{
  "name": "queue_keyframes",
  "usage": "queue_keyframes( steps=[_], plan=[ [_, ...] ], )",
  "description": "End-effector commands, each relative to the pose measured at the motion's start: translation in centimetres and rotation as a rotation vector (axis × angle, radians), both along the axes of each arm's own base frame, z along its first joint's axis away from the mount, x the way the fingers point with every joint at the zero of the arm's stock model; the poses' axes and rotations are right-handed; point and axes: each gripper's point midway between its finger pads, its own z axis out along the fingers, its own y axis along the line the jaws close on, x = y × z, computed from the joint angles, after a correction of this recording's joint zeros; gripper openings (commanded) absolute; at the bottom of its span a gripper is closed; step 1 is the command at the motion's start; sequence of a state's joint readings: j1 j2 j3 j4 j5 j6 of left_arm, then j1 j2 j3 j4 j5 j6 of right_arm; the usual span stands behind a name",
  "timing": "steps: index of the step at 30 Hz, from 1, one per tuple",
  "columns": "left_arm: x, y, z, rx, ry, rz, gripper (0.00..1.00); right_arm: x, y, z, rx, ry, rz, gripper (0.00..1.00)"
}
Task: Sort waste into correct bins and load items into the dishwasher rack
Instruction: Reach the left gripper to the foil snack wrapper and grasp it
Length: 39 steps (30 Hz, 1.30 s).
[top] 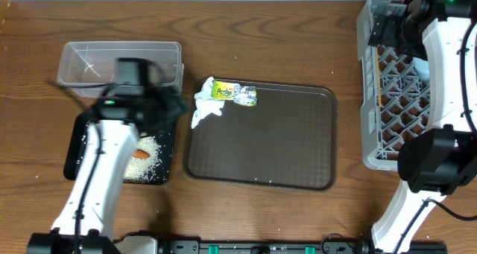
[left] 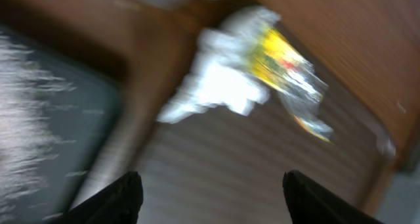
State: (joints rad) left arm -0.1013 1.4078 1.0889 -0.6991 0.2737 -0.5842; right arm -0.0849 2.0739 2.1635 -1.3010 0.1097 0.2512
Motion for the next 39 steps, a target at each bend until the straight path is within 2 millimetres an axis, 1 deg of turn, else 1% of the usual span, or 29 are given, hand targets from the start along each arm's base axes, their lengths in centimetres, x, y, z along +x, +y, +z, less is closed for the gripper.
queue_keyframes(
  steps=[1, 4, 6, 11, 14, 17, 19, 22, 25, 29, 31, 35, 39],
  plan=[
    [0.2, -4.8, 0.2, -0.046, -0.005, -0.043, 0.73, -0.1, -0.5, 0.2, -0.018, 0.000, 0.002, 0.99],
    [1.3, -8.5, -0.3, -0.056, -0.053, -0.099, 0.76, -0.1, -0.5, 0.2, -0.018, 0.000, 0.001, 0.99],
    [2.2, -10.5, -0.9, -0.078, -0.073, -0.118, 0.78, -0.1, -0.5, 0.2, -0.018, 0.000, 0.002, 0.99],
    [3.4, -12.8, -2.6, -0.127, -0.035, -0.117, 0.80, -0.1, -0.5, 0.2, -0.018, 0.000, 0.002, 0.99],
    [4.6, -13.2, -3.3, -0.116, -0.027, -0.114, 0.81, -0.1, -0.5, 0.2, -0.018, 0.000, 0.002, 0.99],
    [6.2, -13.5, -3.8, -0.101, -0.035, -0.105, 0.81, -0.1, -0.5, 0.2, -0.018, 0.000, 0.002, 0.99],
    [7.1, -14.1, -4.5, -0.118, -0.044, -0.088, 0.81, -0.1, -0.5, 0.2, -0.018, 0.000, 0.002, 0.99],
    [7.9, -15.2, -6.0, -0.152, -0.033, -0.045, 0.81, -0.1, -0.5, 0.2, -0.018, 0.000, 0.002, 0.99],
    [7.8, -15.8, -8.1, -0.173, 0.026, 0.016, 0.81, -0.1, -0.5, 0.2, -0.018, 0.000, 0.002, 0.99],
    [7.4, -15.6, -10.4, -0.149, 0.073, 0.028, 0.81, -0.1, -0.5, 0.2, -0.018, 0.000, 0.002, 0.99],
    [7.3, -15.4, -10.9, -0.134, 0.083, 0.034, 0.81, -0.1, -0.5, 0.2, -0.018, 0.000, 0.002, 0.99],
    [7.0, -15.0, -11.2, -0.112, 0.094, 0.042, 0.81, -0.1, -0.5, 0.2, -0.018, 0.000, 0.002, 0.99],
    [6.3, -14.8, -11.6, -0.094, 0.125, 0.039, 0.81, -0.1, -0.5, 0.2, -0.018, 0.000, 0.002, 0.99]
  ],
)
